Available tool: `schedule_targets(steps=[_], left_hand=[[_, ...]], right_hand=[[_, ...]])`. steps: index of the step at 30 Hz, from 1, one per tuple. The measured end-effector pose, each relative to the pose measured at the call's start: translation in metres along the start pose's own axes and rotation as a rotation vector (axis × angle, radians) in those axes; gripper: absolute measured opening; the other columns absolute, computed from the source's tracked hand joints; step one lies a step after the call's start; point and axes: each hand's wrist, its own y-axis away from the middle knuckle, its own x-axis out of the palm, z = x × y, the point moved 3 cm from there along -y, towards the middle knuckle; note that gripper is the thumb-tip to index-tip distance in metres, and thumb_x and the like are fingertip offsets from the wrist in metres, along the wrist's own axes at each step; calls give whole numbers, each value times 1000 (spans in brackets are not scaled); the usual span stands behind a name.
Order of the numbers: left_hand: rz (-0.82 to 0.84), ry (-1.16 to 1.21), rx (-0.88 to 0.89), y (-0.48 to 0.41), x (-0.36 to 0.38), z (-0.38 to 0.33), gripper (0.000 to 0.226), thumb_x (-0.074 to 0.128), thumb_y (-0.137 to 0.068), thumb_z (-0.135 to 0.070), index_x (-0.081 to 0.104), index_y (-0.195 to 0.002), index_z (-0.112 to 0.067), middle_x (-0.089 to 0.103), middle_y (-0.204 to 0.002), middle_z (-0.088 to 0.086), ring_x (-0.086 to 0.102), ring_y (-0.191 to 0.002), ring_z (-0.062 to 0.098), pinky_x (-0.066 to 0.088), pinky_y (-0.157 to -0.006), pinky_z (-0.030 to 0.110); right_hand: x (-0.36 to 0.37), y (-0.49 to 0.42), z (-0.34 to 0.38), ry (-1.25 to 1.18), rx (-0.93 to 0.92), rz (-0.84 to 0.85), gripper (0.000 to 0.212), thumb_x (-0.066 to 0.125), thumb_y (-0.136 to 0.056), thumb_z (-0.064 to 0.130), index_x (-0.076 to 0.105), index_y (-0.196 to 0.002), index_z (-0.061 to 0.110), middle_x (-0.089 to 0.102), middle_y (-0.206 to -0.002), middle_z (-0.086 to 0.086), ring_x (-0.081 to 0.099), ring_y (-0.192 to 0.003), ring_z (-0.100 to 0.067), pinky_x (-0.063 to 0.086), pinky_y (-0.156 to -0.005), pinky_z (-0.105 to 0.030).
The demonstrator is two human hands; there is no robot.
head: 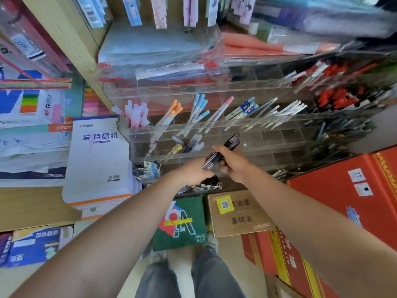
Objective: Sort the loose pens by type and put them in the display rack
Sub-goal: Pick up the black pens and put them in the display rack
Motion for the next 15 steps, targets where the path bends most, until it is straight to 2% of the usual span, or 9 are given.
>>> schedule_targets(steps=[2, 3, 5, 7, 10, 15], left_hand=[[-67, -96, 20, -8, 1, -4, 20, 61, -90, -22, 45, -99, -15, 51, -80, 5, 57, -73, 24, 43, -62, 33], [-107, -148, 18, -11, 0, -5, 26, 64, -89, -26, 45, -103, -14, 54, -90, 7, 57, -84, 25, 42, -68, 33], [-192, -274, -16, -15, -4, -2, 50, 68, -86, -34, 43, -123, -10, 51, -118, 12, 53, -107, 26, 44, -84, 34], [-280, -421, -47, -17, -11, 8, 72, 67, -85, -39, 32, -141, -9, 37, -141, 14, 39, -129, 31, 39, -104, 41], [-296, -618, -57, -24, -14, 26, 79, 61, -87, -46, 25, -147, -9, 31, -149, 12, 27, -137, 29, 26, -114, 40], [-214, -672, -71, -30, -7, 41, 84, 51, -94, -41, 2, -153, -9, 1, -161, 8, 1, -148, 27, 13, -120, 43]], right_hand=[[-8, -5, 9, 61, -44, -43, 16, 63, -88, 13, 51, -77, 11, 56, -66, -6, 36, -37, -6, 26, -33, -18], [-13, -8, 13, 74, -67, -84, 13, 63, -88, 14, 53, -80, 11, 56, -68, -5, 38, -39, -6, 28, -35, -18], [-23, -15, 22, 58, -110, -193, 12, 63, -88, 19, 55, -91, 11, 57, -74, -4, 45, -47, -6, 33, -39, -18], [-34, -23, 31, 8, -167, -308, 13, 64, -87, 21, 55, -92, 12, 60, -79, -3, 50, -57, -9, 37, -48, -20], [-42, -34, 35, -93, -218, -413, 16, 68, -86, 25, 55, -90, 16, 63, -89, -4, 54, -68, -14, 41, -59, -25], [-31, -51, 23, -145, -234, -443, 19, 67, -89, 25, 49, -83, 23, 63, -90, -2, 56, -71, -11, 48, -79, -31]])
